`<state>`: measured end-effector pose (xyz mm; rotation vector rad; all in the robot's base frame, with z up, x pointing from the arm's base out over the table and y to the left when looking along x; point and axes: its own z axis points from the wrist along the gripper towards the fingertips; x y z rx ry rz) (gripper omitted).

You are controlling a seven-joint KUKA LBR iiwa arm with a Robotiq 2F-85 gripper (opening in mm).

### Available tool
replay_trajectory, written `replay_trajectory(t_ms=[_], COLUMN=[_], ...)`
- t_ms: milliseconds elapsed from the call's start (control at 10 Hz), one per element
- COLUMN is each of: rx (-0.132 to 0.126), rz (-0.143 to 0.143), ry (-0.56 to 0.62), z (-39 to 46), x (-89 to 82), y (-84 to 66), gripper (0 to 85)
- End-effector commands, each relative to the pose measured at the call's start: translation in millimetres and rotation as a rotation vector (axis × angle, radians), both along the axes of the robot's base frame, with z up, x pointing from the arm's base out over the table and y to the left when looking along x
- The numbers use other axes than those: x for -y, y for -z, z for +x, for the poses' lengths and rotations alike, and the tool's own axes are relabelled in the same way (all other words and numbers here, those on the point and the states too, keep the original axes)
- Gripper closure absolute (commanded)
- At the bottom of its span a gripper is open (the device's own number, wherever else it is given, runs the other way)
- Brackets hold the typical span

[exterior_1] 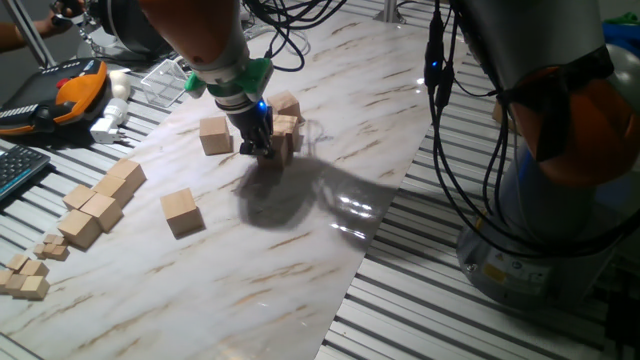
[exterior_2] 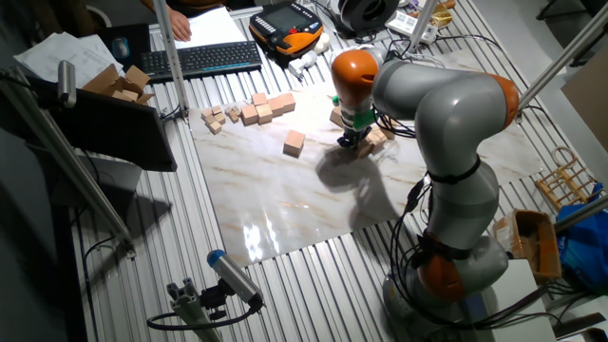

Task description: Stack the blocks into a cross shape

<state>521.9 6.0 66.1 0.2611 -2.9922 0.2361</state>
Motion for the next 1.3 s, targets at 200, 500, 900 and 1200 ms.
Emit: replay_trajectory(t_ms=[200,500,900,1200], rx=[-0.003,-0.005,-0.003,0.066], rz=[0.001,0.013,-0.017,-0.073], ry=[-0.017,-0.018,-0.045,-0.091], z=[4.2,6.4,30.9,38.1], x=[10.8,9.8,12.9,40.2], y=[-4.8,-5.8,-52.2,-77.4], gripper=[85.0,85.0,85.0,85.0])
